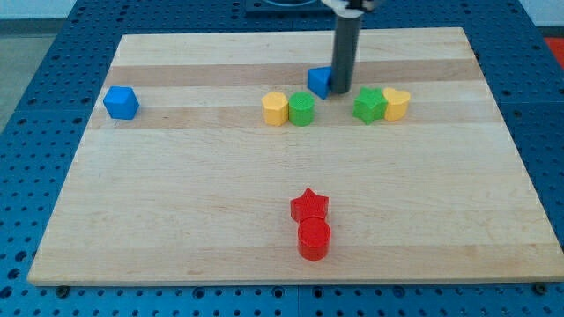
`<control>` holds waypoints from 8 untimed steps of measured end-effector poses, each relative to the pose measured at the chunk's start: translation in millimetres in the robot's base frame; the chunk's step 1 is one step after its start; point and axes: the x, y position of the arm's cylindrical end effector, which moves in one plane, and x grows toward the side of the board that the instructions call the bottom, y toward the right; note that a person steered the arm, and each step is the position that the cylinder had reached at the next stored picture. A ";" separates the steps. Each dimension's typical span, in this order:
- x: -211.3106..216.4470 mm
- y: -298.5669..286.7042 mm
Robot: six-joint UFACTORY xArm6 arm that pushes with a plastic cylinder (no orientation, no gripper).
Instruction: Push the triangle close to the cube
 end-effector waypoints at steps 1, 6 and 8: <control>-12.0 -28.4; -78.1 -174.5; -49.8 -225.8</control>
